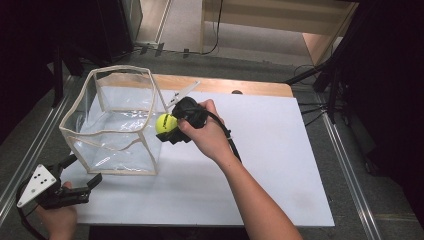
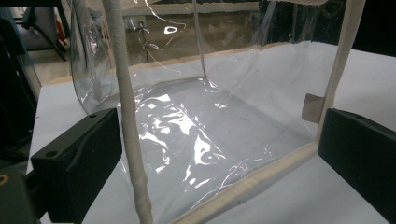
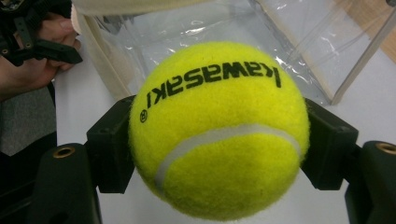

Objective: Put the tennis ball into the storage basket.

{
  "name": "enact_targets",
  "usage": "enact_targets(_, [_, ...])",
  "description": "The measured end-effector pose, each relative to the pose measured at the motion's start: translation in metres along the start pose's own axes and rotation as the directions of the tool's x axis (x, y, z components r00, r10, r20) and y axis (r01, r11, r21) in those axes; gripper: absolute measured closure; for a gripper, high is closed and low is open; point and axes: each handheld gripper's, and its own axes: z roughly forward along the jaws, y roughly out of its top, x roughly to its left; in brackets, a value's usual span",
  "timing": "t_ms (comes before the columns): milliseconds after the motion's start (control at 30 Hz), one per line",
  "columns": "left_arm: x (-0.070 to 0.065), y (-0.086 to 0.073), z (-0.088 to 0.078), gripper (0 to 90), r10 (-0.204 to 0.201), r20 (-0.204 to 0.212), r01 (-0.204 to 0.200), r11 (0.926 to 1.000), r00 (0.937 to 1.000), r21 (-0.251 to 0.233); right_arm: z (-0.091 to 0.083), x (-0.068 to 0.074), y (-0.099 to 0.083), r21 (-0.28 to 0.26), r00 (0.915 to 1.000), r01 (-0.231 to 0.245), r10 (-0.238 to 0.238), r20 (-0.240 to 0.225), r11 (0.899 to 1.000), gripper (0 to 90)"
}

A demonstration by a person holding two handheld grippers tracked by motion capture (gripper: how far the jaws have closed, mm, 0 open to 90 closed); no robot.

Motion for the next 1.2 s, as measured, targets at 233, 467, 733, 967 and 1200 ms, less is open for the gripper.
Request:
enact_targets(233, [0.000,0.000,0.000,0.1,0.001,0.001,-0.001,1.0000,1.0000,0.001,-0.007,0.002,0.012,-0.006,0.9998,0.020,-0.020,0.000,1.000,23.5])
enact_targets(467, [0.000,0.000,0.000,0.1,-0.003,0.002,0.003,1.0000,1.0000,0.008,-0.013,0.005,0.024,-0.012,0.9995,0.030,-0.030,0.003,0.999,23.5])
enact_targets(733, [0.000,0.000,0.001,0.1,-0.005,0.002,0.004,1.0000,1.0000,0.004,-0.020,0.007,0.039,-0.026,0.9992,0.041,-0.041,0.003,0.999,23.5])
enact_targets(967, [0.001,0.000,0.001,0.1,-0.006,0.006,0.006,1.0000,1.0000,-0.001,-0.025,0.009,0.055,-0.038,0.9984,0.057,-0.057,0.002,0.998,23.5])
enact_targets(1200, [0.001,0.000,0.001,0.1,-0.006,0.007,0.006,1.0000,1.0000,0.001,-0.022,0.010,0.071,-0.046,0.9974,0.071,-0.072,0.001,0.996,23.5])
